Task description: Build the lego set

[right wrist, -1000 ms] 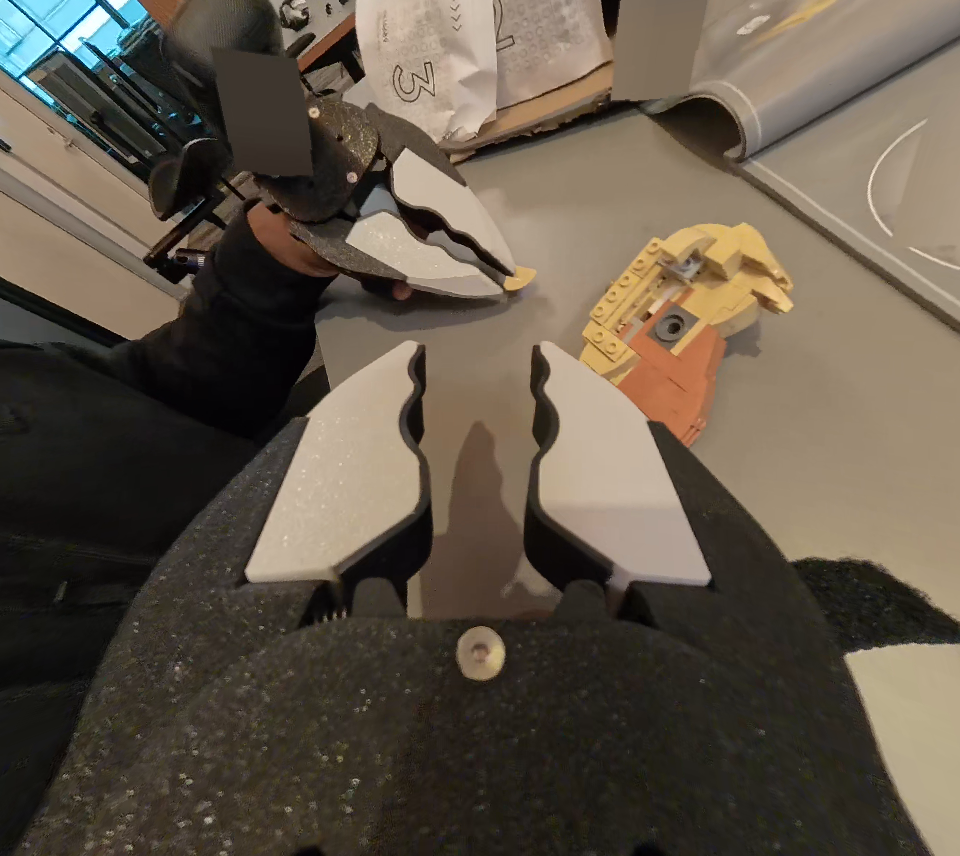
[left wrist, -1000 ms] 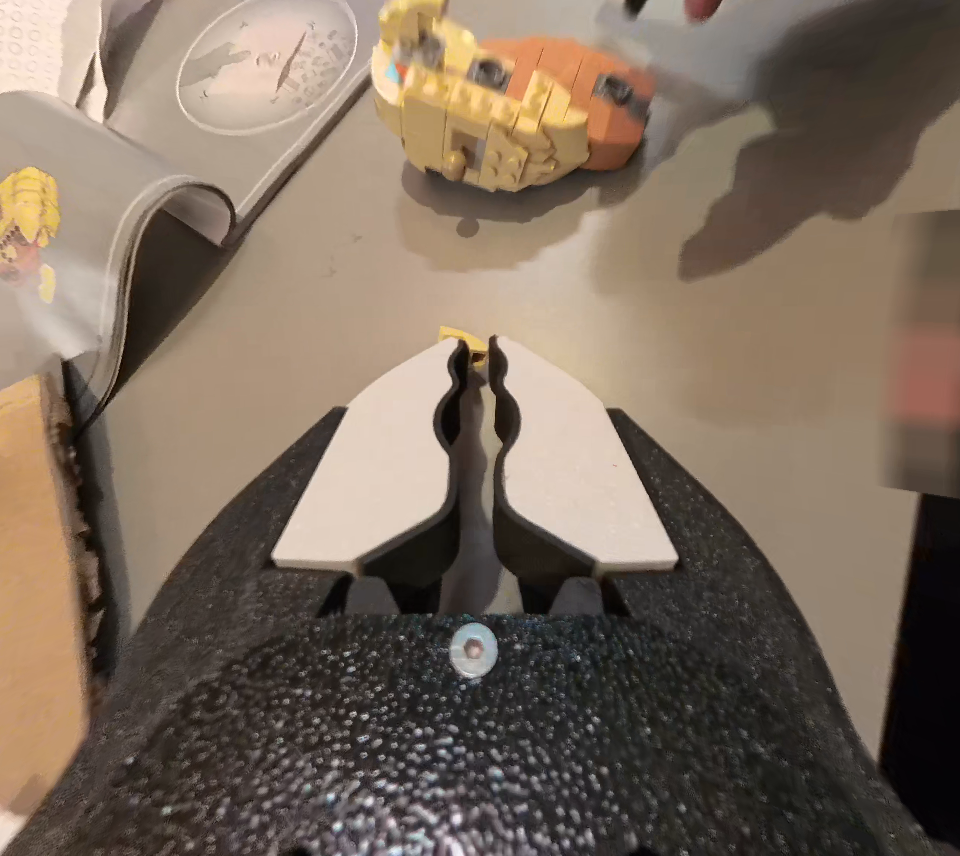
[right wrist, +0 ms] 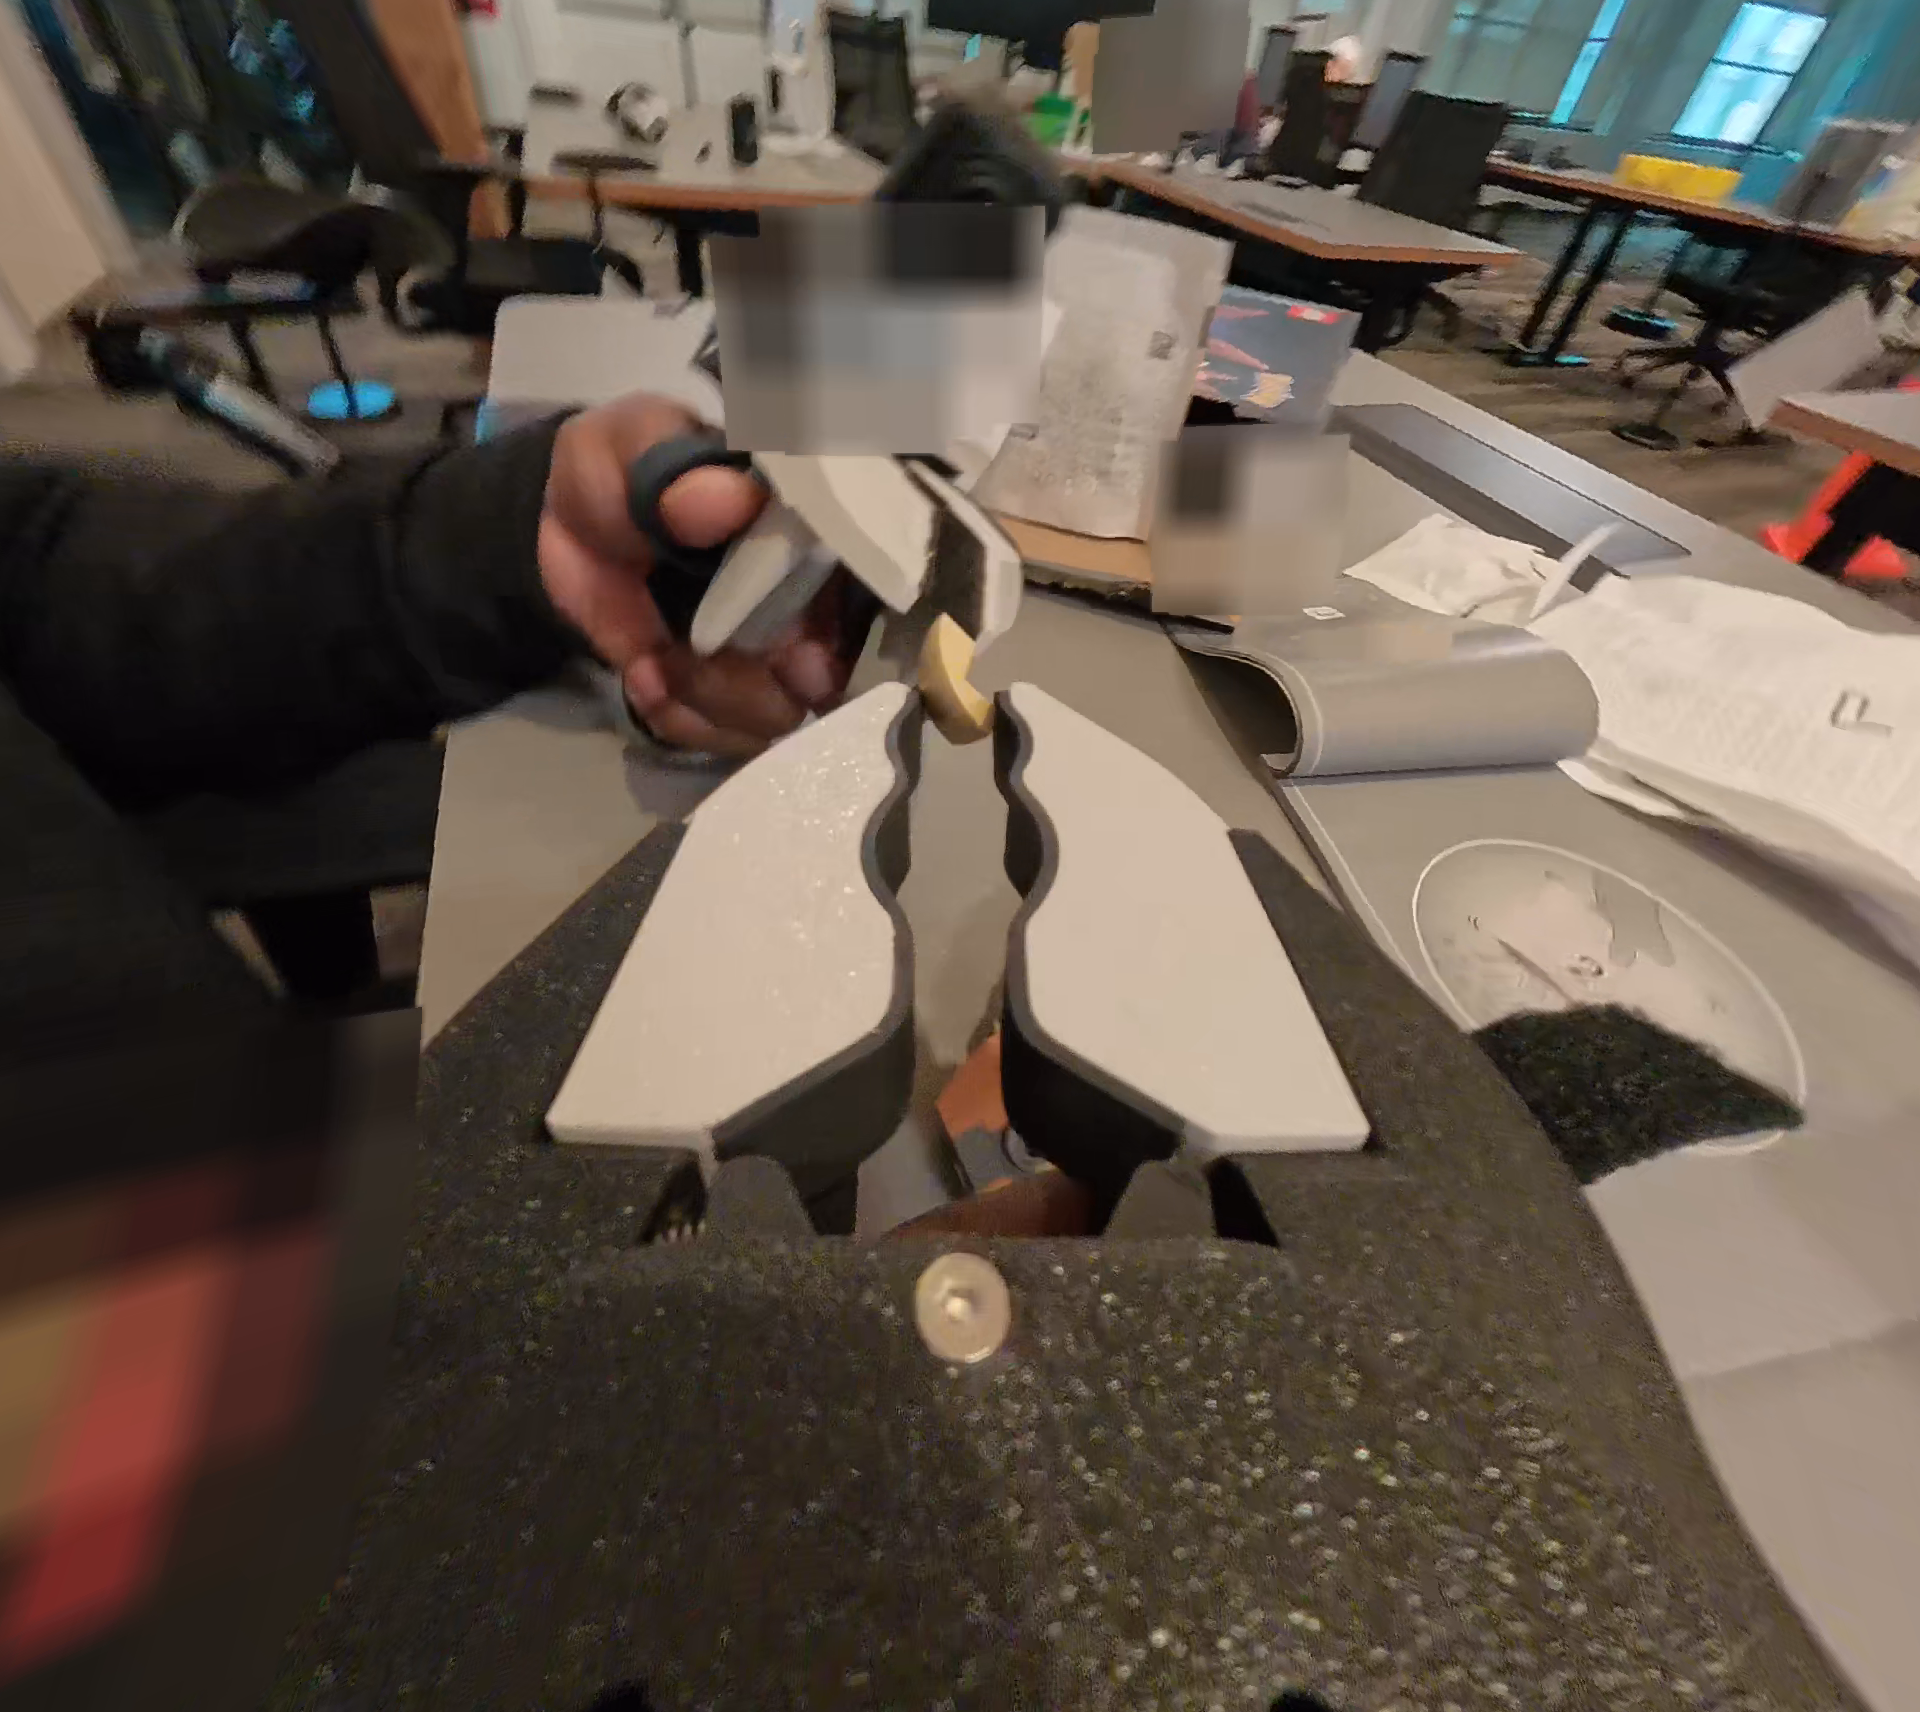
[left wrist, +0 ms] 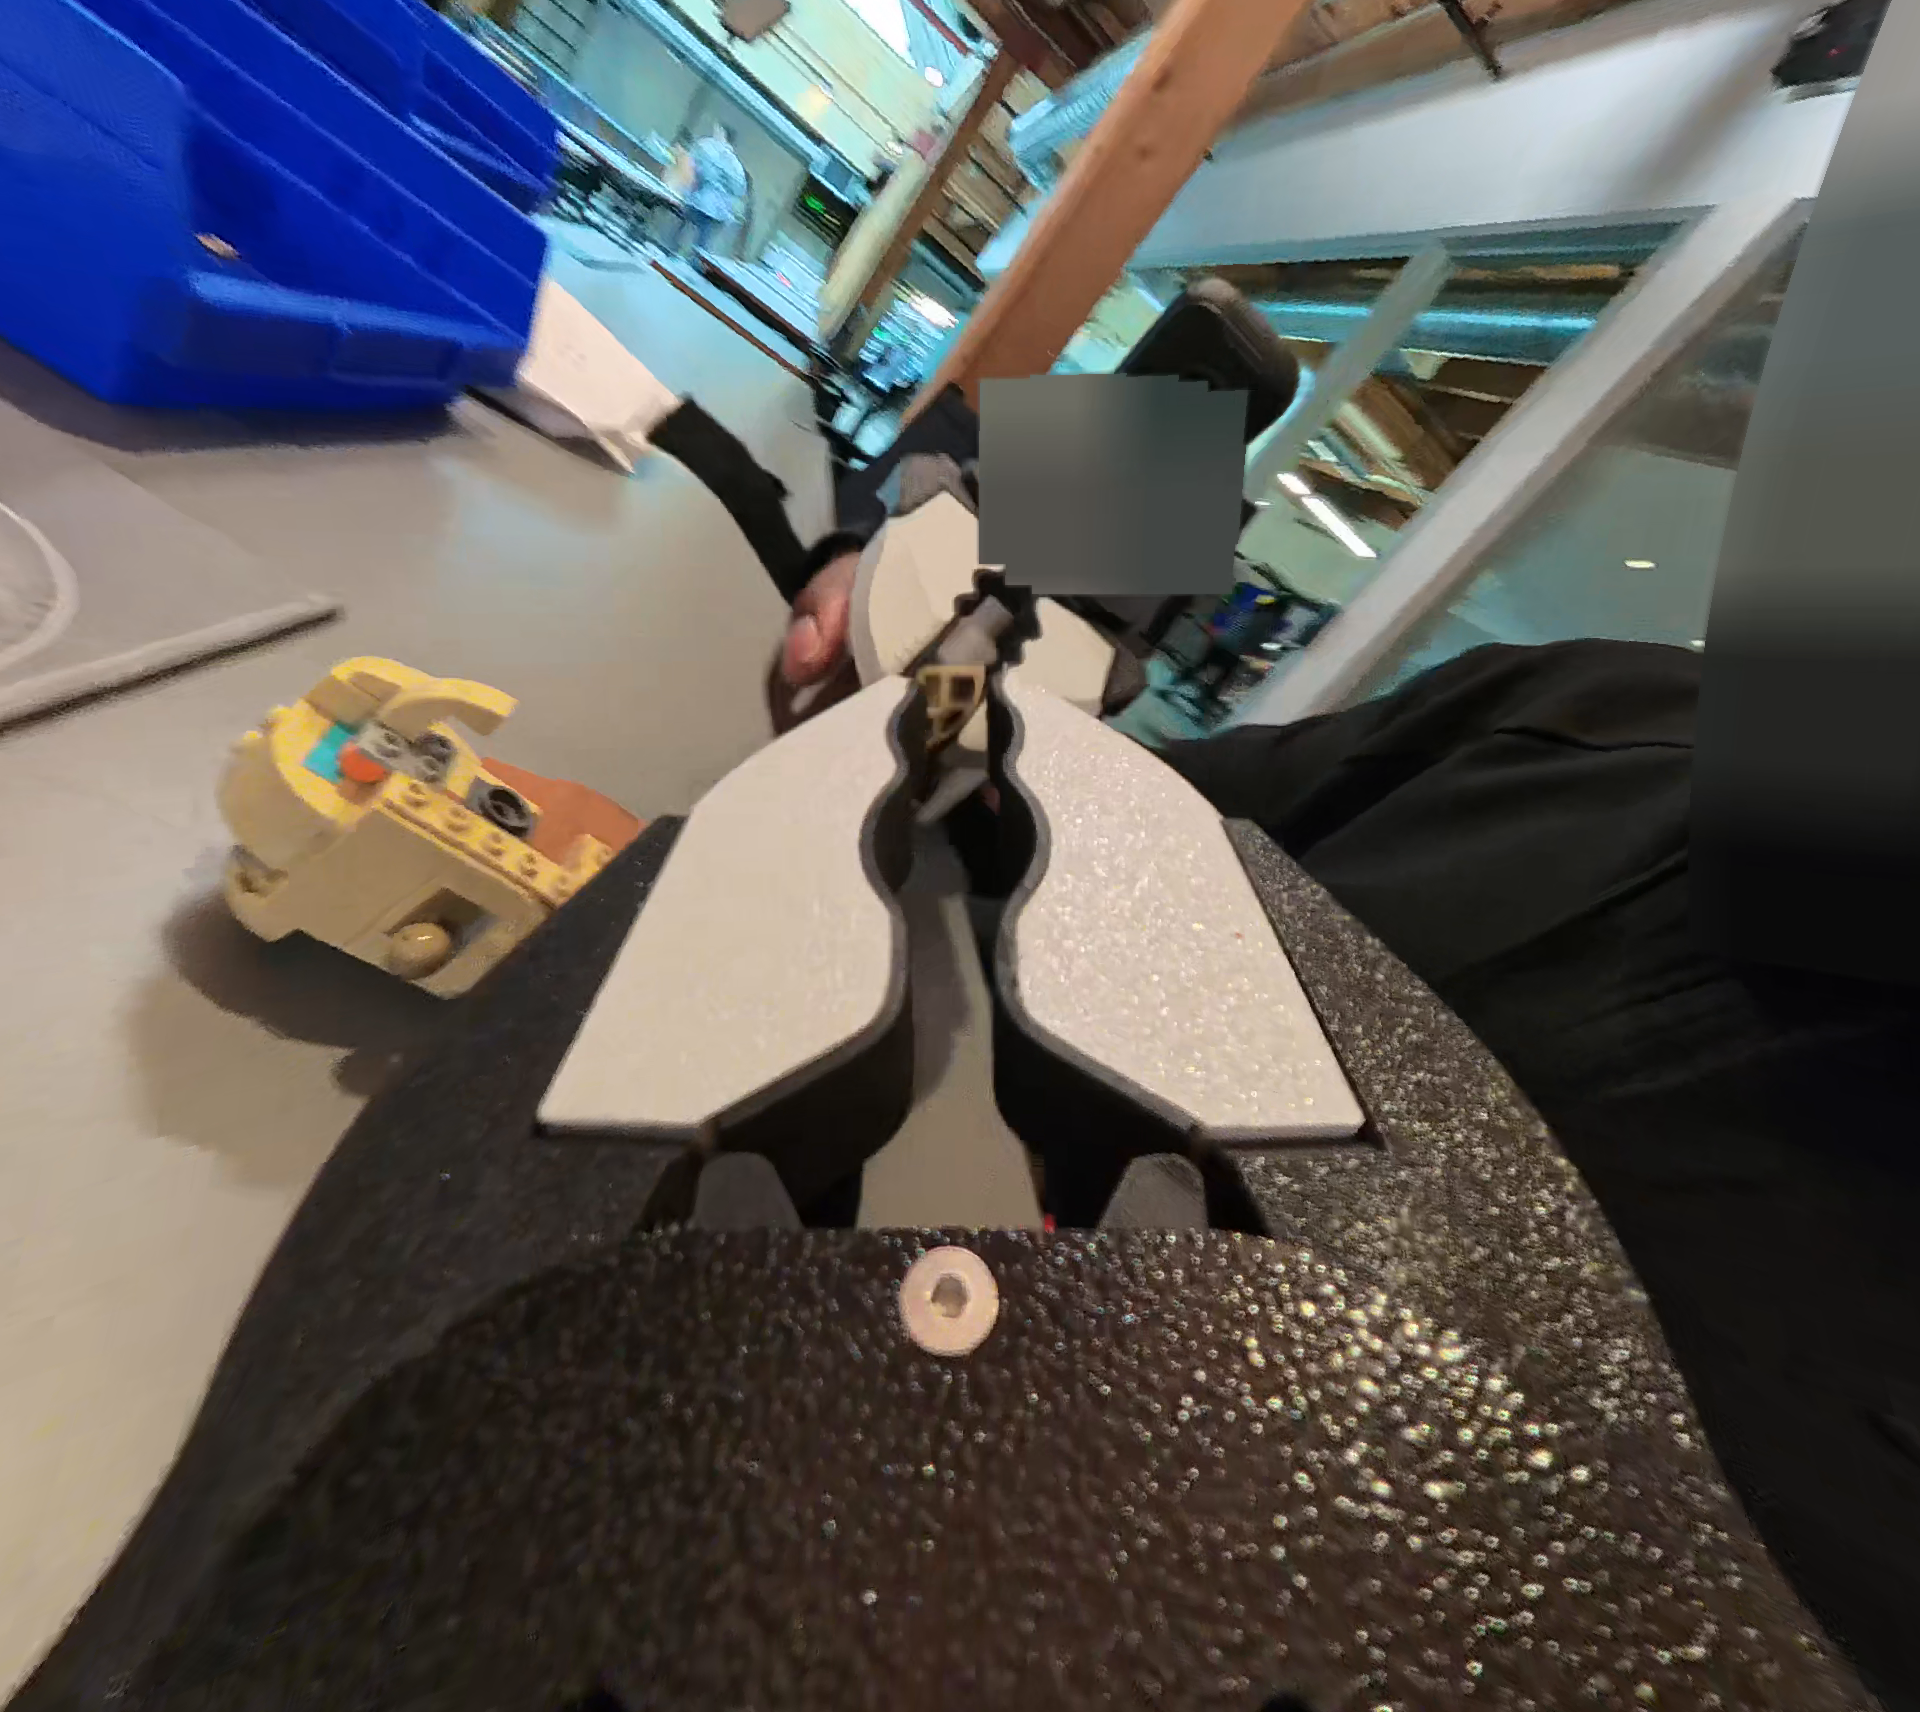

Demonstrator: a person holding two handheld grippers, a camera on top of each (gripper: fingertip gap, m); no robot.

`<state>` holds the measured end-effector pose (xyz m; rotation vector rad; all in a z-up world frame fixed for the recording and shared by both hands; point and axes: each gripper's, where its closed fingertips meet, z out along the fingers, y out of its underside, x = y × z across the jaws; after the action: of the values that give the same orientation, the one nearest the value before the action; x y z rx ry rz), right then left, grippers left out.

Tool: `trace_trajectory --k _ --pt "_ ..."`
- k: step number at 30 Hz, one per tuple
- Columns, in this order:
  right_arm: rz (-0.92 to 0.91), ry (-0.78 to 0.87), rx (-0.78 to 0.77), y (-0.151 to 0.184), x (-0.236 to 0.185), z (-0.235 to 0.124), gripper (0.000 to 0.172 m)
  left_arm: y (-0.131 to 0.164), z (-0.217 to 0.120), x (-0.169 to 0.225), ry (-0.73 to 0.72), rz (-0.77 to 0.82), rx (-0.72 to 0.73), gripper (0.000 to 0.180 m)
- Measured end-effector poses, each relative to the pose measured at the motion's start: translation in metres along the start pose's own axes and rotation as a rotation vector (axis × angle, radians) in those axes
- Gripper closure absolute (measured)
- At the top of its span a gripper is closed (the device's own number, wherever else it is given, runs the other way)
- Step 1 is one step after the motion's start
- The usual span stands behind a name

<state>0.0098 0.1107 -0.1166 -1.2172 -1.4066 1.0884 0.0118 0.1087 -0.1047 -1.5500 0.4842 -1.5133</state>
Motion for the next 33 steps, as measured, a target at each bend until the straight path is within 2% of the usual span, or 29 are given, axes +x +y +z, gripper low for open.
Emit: trace_trajectory --k 3,5,8,10,14,17,19,23,26,33 --pt "0.128 0.116 0.091 -0.008 0.006 -0.003 0.159 0.003 -0.005 -0.004 -0.145 0.108 0.011 0.166" --pt "0.146 0.219 0.117 -0.008 0.009 -0.003 0.159 0.007 -0.003 -0.005 -0.206 0.109 0.017 0.164" --pt "0.093 0.374 0.127 -0.005 0.013 -0.001 0.159 0.011 0.001 -0.002 -0.231 0.079 0.053 0.161" --pt "0.044 0.447 0.135 -0.004 0.015 0.000 0.159 0.007 -0.001 -0.002 -0.233 0.023 0.127 0.159" --pt "-0.055 0.538 0.117 -0.002 0.013 0.005 0.159 0.006 -0.009 -0.011 -0.234 -0.117 0.232 0.157" --pt "-0.161 0.598 0.064 0.001 0.011 0.011 0.159 0.006 -0.010 -0.012 -0.245 -0.136 0.248 0.155" --pt "-0.223 0.621 0.029 0.003 0.009 0.015 0.159 0.009 -0.008 -0.012 -0.256 -0.136 0.233 0.148" --pt "-0.249 0.610 0.010 0.004 0.002 0.022 0.159 0.009 -0.008 -0.016 -0.276 -0.158 0.248 0.148" --pt "-0.203 0.591 -0.035 0.014 0.002 0.028 0.159 0.005 -0.014 -0.020 -0.302 -0.162 0.293 0.167" --pt "-0.121 0.578 -0.101 0.023 0.006 0.033 0.160 0.003 -0.018 -0.034 -0.398 -0.111 0.256 0.170"
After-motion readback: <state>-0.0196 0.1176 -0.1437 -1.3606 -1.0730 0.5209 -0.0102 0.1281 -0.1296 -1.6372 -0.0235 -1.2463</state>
